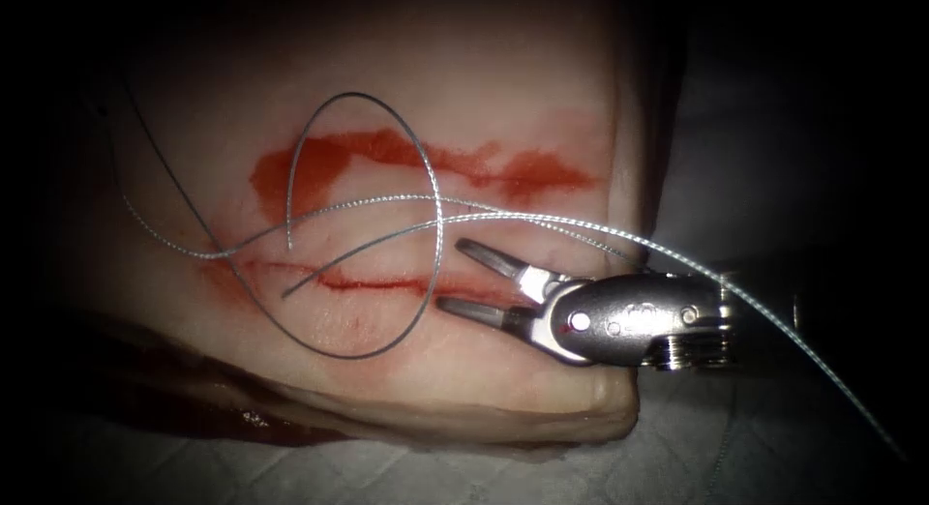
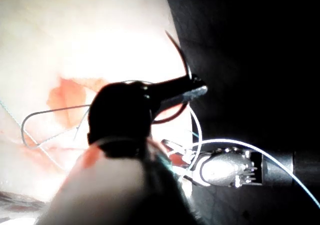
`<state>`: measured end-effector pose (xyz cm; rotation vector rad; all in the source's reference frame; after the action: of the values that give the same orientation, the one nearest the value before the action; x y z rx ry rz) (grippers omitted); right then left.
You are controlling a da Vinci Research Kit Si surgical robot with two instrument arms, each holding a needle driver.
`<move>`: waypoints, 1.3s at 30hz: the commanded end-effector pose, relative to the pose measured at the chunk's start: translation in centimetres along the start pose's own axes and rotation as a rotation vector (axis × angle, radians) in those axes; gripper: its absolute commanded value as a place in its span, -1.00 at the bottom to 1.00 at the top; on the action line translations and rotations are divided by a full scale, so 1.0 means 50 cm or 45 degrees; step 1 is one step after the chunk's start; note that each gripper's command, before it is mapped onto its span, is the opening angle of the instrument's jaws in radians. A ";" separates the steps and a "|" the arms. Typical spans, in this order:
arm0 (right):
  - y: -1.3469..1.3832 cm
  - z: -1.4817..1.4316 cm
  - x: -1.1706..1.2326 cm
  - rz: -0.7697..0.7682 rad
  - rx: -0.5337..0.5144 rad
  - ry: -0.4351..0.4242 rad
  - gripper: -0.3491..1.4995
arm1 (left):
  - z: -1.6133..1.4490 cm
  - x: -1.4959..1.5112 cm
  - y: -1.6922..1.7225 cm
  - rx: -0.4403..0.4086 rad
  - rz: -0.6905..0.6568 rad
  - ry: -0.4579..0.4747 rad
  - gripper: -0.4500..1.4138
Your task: Wound Closure
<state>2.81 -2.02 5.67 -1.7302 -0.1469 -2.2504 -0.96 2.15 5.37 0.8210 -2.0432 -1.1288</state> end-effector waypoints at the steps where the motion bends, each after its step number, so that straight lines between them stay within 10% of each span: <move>1: 0.0005 0.0028 0.0008 -0.005 -0.008 -0.009 -0.11 | 0.0006 0.0006 0.0011 0.001 0.001 -0.001 -1.00; 39: 0.0096 0.0253 0.0033 -0.033 -0.047 -0.051 -0.68 | 0.0010 0.0009 0.0011 0.002 0.002 -0.002 -1.00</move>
<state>3.99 -2.17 6.09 -1.8053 -0.1275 -2.2581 -0.98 2.15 5.36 0.8198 -2.0445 -1.1288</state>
